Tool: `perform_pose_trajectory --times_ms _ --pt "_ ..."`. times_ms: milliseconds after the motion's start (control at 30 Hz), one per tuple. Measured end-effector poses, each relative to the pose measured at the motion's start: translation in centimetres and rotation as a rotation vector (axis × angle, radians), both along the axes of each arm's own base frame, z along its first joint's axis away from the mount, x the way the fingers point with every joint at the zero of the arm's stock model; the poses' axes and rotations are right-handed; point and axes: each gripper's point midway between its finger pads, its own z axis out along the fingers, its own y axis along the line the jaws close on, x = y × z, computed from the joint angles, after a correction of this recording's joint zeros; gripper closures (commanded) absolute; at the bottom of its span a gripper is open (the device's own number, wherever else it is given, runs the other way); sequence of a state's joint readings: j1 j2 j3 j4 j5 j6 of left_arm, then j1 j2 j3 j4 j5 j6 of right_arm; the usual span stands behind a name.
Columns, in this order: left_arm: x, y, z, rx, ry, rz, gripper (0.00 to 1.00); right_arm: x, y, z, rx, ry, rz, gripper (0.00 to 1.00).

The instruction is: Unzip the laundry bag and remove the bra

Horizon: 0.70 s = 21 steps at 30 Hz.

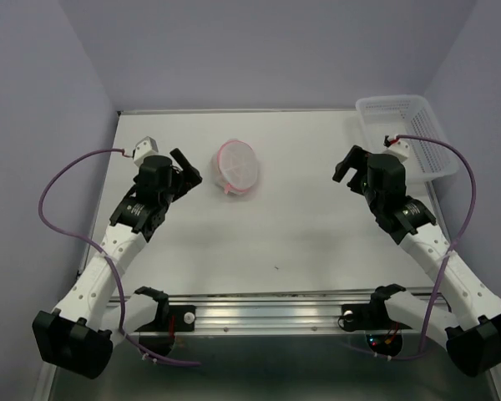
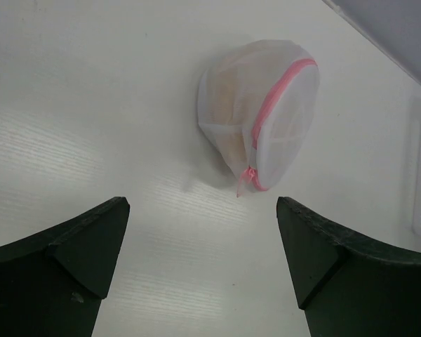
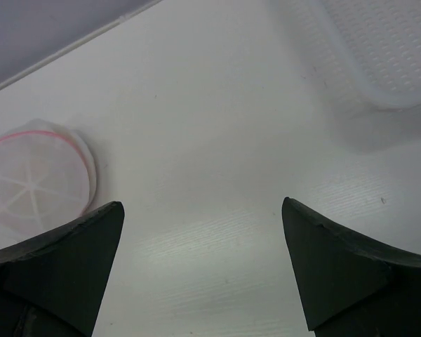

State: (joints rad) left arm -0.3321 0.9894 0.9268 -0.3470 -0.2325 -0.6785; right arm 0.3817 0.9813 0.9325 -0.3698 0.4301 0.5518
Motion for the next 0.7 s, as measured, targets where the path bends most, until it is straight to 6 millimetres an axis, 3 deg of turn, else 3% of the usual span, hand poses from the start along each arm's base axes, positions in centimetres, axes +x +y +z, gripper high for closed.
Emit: perform_pose_trajectory --times_ms 333,700 --pt "2.2 -1.0 -2.5 0.030 0.066 -0.026 0.01 0.0 2.1 -1.1 -0.043 0.013 0.162 0.00" --pt "9.9 -4.8 -5.1 0.036 0.111 -0.136 0.01 0.2 3.3 -1.5 -0.028 0.025 0.221 0.00"
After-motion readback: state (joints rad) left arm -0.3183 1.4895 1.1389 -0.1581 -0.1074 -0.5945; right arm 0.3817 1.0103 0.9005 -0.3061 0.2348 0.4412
